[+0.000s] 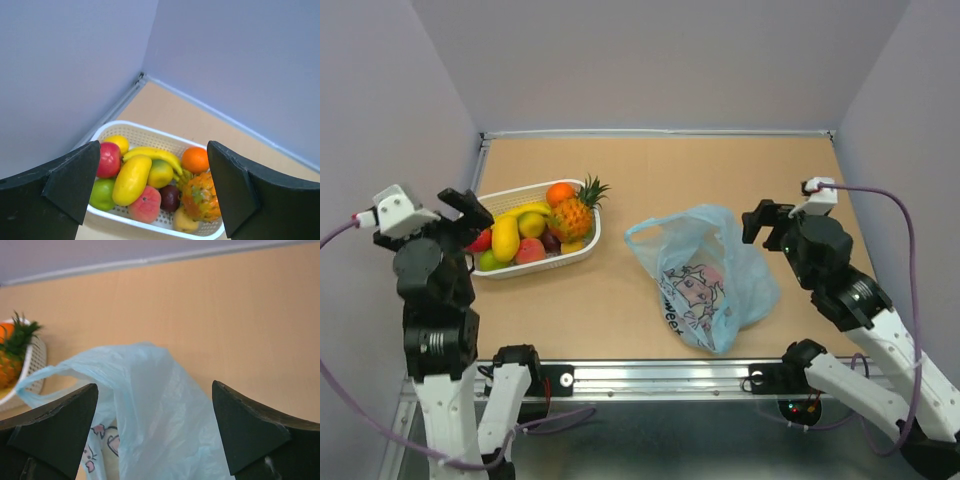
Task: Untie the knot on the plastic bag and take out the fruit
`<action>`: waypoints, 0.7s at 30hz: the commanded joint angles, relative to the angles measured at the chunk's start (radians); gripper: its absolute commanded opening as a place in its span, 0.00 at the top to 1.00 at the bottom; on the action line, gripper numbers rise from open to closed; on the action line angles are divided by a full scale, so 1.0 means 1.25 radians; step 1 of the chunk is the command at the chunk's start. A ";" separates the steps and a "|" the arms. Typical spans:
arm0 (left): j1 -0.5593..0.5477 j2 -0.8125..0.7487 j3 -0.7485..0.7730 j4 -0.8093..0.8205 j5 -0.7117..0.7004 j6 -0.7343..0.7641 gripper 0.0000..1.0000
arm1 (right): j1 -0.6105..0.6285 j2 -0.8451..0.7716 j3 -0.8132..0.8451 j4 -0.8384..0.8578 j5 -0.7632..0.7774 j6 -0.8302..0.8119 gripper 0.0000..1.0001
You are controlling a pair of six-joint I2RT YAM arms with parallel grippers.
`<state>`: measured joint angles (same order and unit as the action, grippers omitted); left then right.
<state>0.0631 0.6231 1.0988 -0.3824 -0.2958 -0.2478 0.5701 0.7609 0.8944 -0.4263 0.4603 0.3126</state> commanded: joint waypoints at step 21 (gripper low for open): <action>-0.128 -0.562 0.013 -0.191 -0.232 -0.003 0.01 | 0.003 -0.568 -0.091 0.010 0.094 -0.114 0.00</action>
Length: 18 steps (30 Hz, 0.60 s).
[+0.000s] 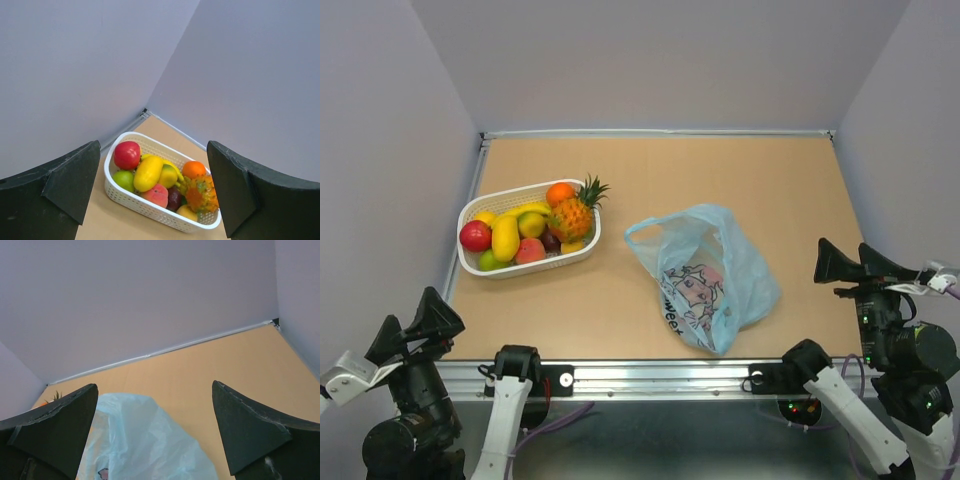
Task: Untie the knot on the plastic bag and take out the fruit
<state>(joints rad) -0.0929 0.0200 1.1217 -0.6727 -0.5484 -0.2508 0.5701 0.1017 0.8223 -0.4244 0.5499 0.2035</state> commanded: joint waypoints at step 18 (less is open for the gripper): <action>-0.005 -0.169 -0.027 0.122 -0.177 -0.026 0.02 | 0.003 -0.079 -0.153 0.018 0.056 -0.036 0.00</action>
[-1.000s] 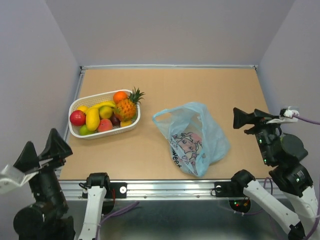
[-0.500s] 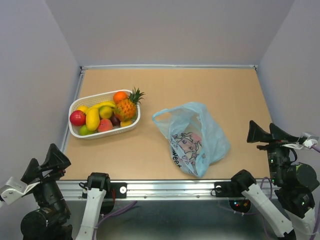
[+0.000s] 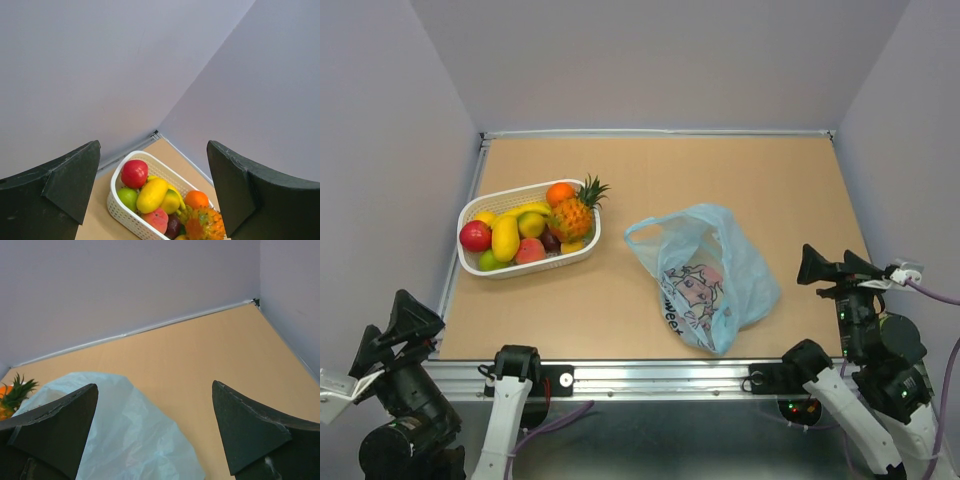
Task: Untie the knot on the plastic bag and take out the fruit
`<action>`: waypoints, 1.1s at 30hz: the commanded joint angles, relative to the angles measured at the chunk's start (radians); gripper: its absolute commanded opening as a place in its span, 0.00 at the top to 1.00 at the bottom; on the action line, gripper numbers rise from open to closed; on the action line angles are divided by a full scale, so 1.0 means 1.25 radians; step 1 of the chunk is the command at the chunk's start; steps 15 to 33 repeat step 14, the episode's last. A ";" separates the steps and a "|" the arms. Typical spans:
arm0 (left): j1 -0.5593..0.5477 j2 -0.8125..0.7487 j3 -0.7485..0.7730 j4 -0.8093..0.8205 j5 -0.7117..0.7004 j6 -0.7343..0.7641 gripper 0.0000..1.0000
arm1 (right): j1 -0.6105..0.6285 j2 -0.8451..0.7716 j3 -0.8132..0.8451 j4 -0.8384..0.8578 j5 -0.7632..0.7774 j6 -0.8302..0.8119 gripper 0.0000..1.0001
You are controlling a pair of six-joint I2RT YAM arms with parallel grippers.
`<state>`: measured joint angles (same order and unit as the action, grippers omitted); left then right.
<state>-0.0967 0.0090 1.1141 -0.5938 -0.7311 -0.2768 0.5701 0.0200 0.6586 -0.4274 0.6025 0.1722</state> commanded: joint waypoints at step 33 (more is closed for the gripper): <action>-0.004 -0.159 -0.074 0.106 0.009 0.001 0.02 | 0.003 -0.014 -0.046 0.029 0.003 -0.005 0.00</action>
